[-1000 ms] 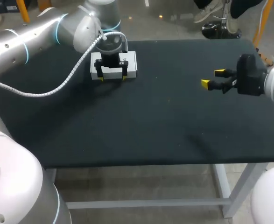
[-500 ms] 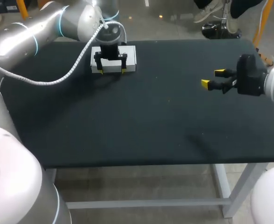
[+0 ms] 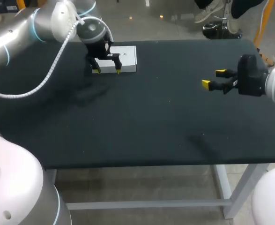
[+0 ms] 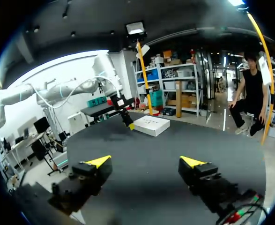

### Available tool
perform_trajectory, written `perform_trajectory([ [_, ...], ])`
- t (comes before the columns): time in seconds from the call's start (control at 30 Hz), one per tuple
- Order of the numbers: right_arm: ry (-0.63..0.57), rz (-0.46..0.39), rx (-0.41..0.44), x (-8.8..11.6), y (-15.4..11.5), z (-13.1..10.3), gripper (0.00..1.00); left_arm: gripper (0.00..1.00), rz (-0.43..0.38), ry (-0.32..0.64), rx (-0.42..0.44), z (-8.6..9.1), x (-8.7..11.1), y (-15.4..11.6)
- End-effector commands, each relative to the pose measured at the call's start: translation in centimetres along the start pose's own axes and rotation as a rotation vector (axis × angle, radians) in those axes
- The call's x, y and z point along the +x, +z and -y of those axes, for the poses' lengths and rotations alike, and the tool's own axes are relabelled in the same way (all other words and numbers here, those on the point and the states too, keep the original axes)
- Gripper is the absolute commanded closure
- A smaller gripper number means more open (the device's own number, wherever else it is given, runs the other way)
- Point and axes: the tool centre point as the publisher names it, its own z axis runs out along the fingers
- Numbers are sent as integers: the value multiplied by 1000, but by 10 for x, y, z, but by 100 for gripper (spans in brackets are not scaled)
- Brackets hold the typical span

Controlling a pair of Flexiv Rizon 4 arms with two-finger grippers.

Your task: Assemble the packaging by folding the flat box into shape, placing the metal phone stand inside, and closing the box properly

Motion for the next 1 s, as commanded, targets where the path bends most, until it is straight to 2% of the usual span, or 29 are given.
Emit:
perform_trajectory([
  [0.03,-1,-4,-6,0,-1,1,0,0,-69,65,353,-70,0,-29],
  [0.07,-1,-4,-6,0,-1,1,0,0,-94,79,357,-75,1,-32],
  [0.2,-1,-4,-6,0,-1,1,0,0,-88,126,435,-90,5,-39],
  [0.43,-1,-4,-6,0,-1,1,0,0,-170,216,493,-111,9,-51],
  [0.6,-1,-4,-6,0,-1,1,0,0,-168,263,600,-126,11,-61],
  [0.83,-1,-4,-6,0,-1,1,0,0,-204,303,689,-133,6,-72],
  [1.0,-1,-4,-6,0,-1,1,0,0,-241,377,744,-136,1,-87],
])
